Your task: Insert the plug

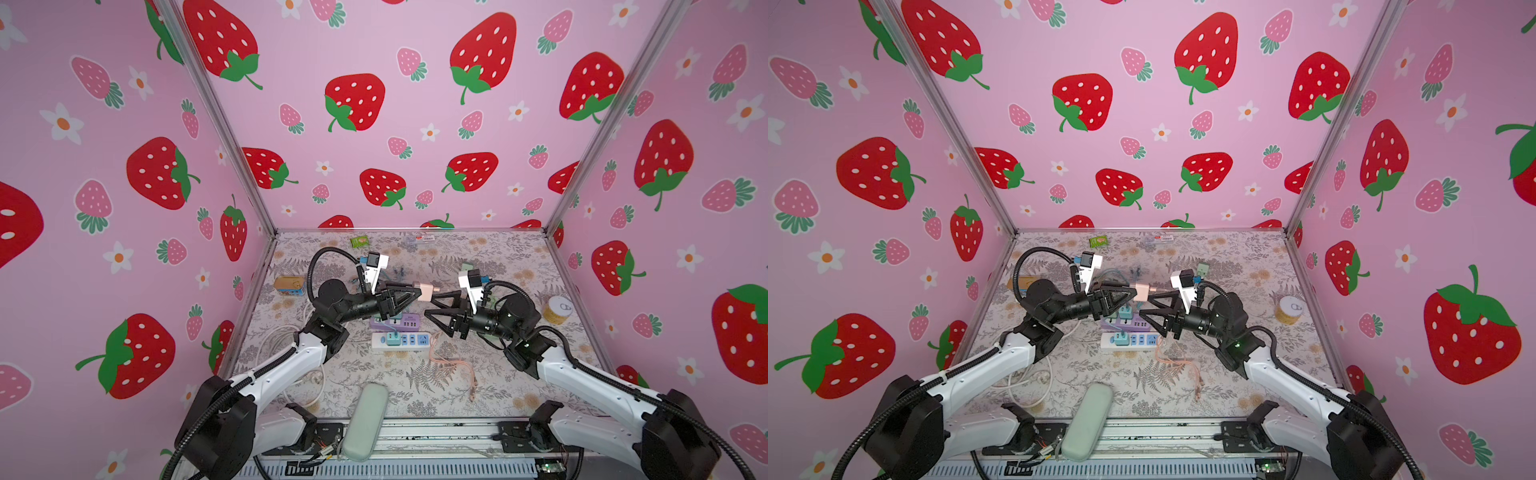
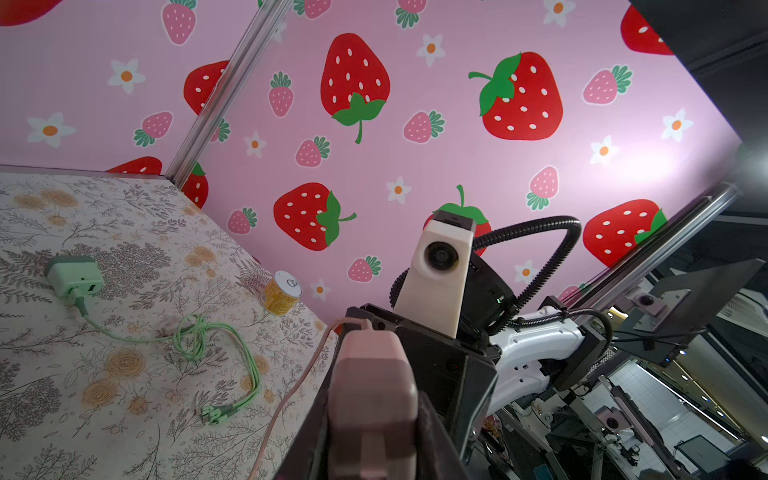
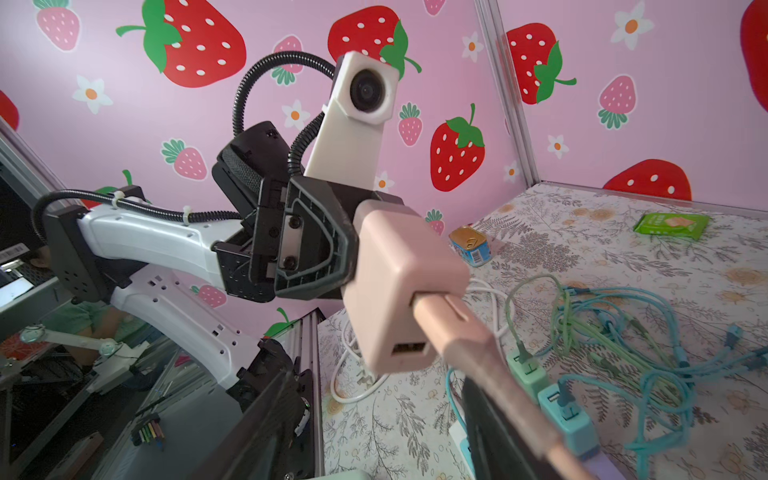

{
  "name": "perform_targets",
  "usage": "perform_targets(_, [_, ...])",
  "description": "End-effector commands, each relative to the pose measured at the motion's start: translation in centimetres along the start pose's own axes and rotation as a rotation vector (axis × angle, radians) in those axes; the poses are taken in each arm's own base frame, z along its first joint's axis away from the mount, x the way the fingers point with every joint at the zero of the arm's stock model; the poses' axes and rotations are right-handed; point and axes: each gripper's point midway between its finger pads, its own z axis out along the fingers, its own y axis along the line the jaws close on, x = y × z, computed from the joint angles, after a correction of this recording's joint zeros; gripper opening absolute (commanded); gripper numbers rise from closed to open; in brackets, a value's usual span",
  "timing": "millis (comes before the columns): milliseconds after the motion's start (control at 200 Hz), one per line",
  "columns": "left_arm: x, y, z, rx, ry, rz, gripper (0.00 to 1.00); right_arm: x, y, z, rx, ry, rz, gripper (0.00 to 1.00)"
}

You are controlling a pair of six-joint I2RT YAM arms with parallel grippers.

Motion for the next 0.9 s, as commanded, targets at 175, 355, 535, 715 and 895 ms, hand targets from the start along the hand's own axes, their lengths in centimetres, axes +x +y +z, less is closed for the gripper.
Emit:
perform_targets(175, [-0.2, -4.2, -0.3, 0.137, -0.025, 0.145, 0.0, -3.6, 3.2, 0.0, -0.155, -0.097, -0.012, 0.59])
perform_targets(355, [0.3, -4.1, 0.0, 0.134, -0.013, 0.149, 0.0, -4.4, 3.9, 0.0, -0.177, -0.107, -0.018, 0.53])
perform_targets(535, [0.9, -3.7, 0.2, 0.13, -0.007, 0.147, 0.0, -4.9, 4.6, -0.1, -0.215, -0.12, -0.018, 0.43])
perform_targets(715, [1.1, -3.6, 0.5, 0.132, -0.004, 0.148, 0.0, -5.1, 5.0, -0.2, -0.236, -0.126, -0.02, 0.39])
perform_targets(895, [1.4, -3.4, 0.5, 0.129, -0.002, 0.15, 0.0, -5.5, 5.6, -0.4, -0.251, -0.135, -0.028, 0.34])
